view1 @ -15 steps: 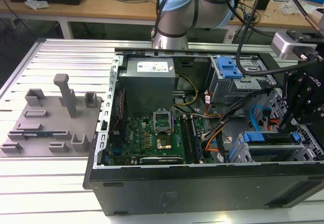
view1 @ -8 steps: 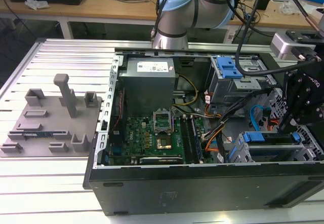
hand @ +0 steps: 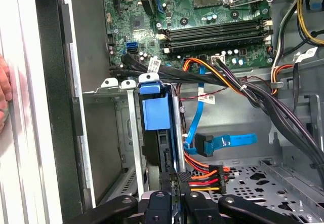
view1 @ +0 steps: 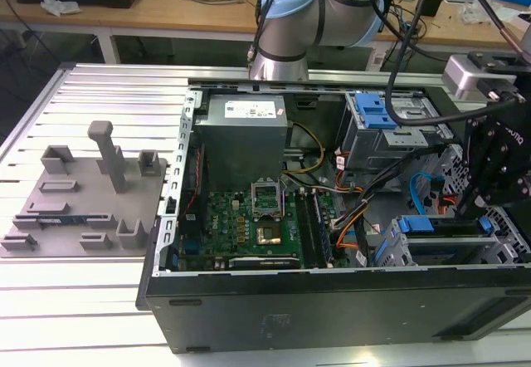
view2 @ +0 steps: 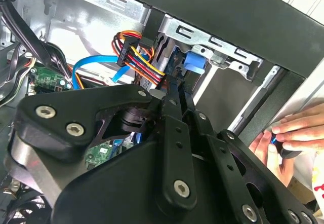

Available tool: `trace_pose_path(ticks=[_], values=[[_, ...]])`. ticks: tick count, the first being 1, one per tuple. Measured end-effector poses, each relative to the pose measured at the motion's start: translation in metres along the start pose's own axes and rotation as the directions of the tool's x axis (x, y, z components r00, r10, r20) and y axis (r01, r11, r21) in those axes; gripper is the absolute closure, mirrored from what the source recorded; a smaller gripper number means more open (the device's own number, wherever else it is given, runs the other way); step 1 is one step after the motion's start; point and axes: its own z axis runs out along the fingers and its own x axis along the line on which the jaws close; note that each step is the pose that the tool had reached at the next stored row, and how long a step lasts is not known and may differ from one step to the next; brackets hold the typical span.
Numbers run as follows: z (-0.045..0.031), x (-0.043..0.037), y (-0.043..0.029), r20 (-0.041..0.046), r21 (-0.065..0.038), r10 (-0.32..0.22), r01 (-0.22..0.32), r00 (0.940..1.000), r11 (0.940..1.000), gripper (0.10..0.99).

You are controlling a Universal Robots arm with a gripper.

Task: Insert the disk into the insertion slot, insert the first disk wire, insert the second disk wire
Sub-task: 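Insert the first disk wire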

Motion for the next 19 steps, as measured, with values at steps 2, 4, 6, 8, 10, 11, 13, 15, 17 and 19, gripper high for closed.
trace_pose_path(ticks=[2,4,6,8,10,11,13,15,17,19], values=[[0.0007,0.0002,0.0,0.0,0.0,0.0,0.0,1.0,1.0,0.922],[0.0012,0.0005,-0.0001,0.0001,0.0,0.0,0.0,1.0,1.0,0.922],[0.0019,0.0007,-0.0001,-0.0001,0.0,0.0,0.0,1.0,1.0,0.922],[0.0029,0.0007,-0.0001,0.0002,0.0,0.0,0.0,1.0,1.0,0.922],[0.0035,0.0006,-0.0001,-0.0001,0.0,0.0,0.0,1.0,1.0,0.922],[0.0039,0.0006,-0.0001,-0.0002,0.0,0.0,0.0,1.0,1.0,0.922],[0.0047,0.0005,0.0,-0.0002,-0.001,0.0,0.0,1.0,1.0,0.922],[0.0052,0.0005,0.0,-0.0003,-0.002,-0.001,0.001,1.0,1.0,0.922],[0.0058,0.0004,0.0,0.0002,-0.002,-0.005,0.005,1.0,1.0,0.922],[0.0059,0.0004,0.0,-0.0003,-0.002,-0.009,0.009,1.0,1.0,0.922]])
